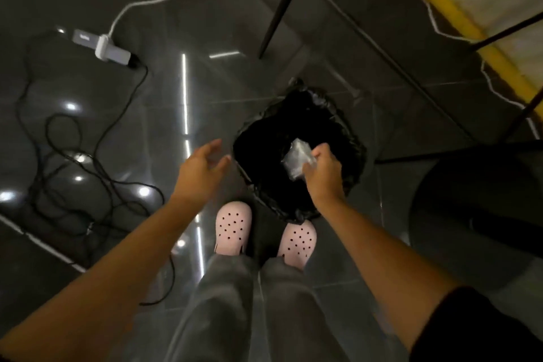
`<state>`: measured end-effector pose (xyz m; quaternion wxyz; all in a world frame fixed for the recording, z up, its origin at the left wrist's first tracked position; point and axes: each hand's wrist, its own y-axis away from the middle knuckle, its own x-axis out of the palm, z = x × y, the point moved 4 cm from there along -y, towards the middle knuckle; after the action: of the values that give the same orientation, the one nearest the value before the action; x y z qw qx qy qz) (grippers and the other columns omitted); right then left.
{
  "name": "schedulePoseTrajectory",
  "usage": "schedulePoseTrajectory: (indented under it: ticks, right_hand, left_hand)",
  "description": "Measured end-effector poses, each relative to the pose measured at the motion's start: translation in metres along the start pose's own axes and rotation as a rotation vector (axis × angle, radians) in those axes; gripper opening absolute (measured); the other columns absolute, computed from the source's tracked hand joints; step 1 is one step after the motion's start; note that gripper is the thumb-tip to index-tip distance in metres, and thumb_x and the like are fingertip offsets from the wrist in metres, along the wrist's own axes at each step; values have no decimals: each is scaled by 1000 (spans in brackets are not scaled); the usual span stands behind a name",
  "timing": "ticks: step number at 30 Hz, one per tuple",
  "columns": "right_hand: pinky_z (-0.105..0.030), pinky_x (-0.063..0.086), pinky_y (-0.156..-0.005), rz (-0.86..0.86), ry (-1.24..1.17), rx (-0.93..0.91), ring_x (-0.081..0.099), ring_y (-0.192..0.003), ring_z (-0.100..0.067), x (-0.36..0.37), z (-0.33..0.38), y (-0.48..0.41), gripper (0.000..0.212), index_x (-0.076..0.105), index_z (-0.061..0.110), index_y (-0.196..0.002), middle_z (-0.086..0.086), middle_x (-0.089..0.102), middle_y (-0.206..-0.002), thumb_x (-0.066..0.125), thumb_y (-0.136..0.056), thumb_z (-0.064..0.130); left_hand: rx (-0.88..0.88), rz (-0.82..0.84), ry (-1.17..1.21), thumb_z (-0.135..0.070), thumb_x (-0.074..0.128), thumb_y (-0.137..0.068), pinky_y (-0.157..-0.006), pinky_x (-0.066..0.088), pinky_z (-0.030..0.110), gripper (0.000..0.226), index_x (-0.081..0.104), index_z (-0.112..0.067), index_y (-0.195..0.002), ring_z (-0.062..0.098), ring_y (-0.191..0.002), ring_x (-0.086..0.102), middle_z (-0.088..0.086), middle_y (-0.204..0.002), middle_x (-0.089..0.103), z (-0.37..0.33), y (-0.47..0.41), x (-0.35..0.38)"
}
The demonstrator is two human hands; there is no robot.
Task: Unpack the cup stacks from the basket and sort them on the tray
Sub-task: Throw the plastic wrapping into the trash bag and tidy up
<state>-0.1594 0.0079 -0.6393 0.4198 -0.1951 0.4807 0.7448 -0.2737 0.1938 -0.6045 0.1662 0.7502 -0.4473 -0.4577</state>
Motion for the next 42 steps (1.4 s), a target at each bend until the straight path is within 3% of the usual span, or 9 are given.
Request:
schedulePoseTrajectory:
  ticks: [3, 8, 12, 16, 26, 28, 33, 37, 42]
  right_hand:
    - [-41, 45, -81, -5, 148, -49, 55, -102, -36, 28, -4, -33, 23, 50, -2, -110, -21, 54, -113, 52, -87, 1]
    - [-30, 36, -97, 166, 98, 31, 45, -119, -29, 60, -9, -60, 42, 48, 5, -127, -16, 46, -131, 56, -86, 4]
    - [-35, 39, -103, 178, 26, 113, 46, -123, -31, 57, -4, -56, 49, 47, 8, -132, -14, 42, -137, 62, -85, 5]
    - [-37, 43, -100, 176, -26, 125, 50, -118, -31, 23, 13, -39, 42, 52, 5, -125, -16, 48, -131, 63, -85, 8]
    - [-26, 41, -80, 145, -43, -17, 56, -108, -26, -133, 105, 49, 36, 54, 8, -123, -13, 53, -125, 61, -88, 14]
    - [-24, 40, -79, 146, -51, -29, 55, -108, -25, -169, 126, 74, 37, 54, 9, -122, -13, 54, -122, 62, -87, 16]
    - [-13, 34, -68, 111, -80, -134, 58, -103, -23, -256, 171, 142, 36, 58, 9, -116, -12, 59, -113, 68, -82, 15]
    - [-25, 47, -77, 62, -163, -240, 60, -87, -22, -320, 191, 194, 34, 58, 9, -116, -12, 57, -111, 67, -83, 12]
    - [-3, 43, -64, -105, -325, -256, 55, -81, -9, -392, 183, 251, 30, 60, 13, -110, -2, 55, -101, 68, -81, 11]
  left_hand:
    - [13, 62, 58, -23, 56, -91, -79, 34, 9, 45, 47, -14, -134, 19, -107, 60, 3, -125, 60, 1, -23, 15]
    - [31, 79, 77, -14, 53, -93, -68, 32, -4, 38, 51, -19, -130, 6, -87, 54, -3, -100, 59, -1, -41, 24]
    - [48, 103, 17, -7, 50, -92, -59, 29, -10, 39, 51, -18, -130, 4, -84, 52, -2, -104, 60, -3, -40, 16]
    - [49, 113, -4, -15, 53, -92, -60, 29, -9, 41, 48, -17, -133, 6, -94, 53, 1, -125, 58, -15, -27, -2]
    - [164, 177, -105, -9, 52, -90, -87, 38, 17, 39, 51, -12, -130, 20, -105, 58, 9, -125, 56, -129, 75, -86]
    - [217, 189, -91, -8, 52, -90, -85, 40, 20, 38, 53, -12, -128, 20, -97, 57, 10, -124, 56, -161, 104, -106]
    - [436, 240, -90, -6, 55, -89, -78, 41, 11, 31, 59, -11, -119, 12, -89, 55, 6, -116, 60, -238, 174, -144]
    - [652, 291, -158, -5, 57, -87, -74, 41, 3, 26, 63, -11, -113, 10, -84, 60, 2, -109, 61, -289, 218, -160]
    - [853, 332, -167, -3, 59, -86, -71, 43, 1, 24, 64, -14, -107, -16, -71, 57, 1, -100, 62, -353, 269, -171]
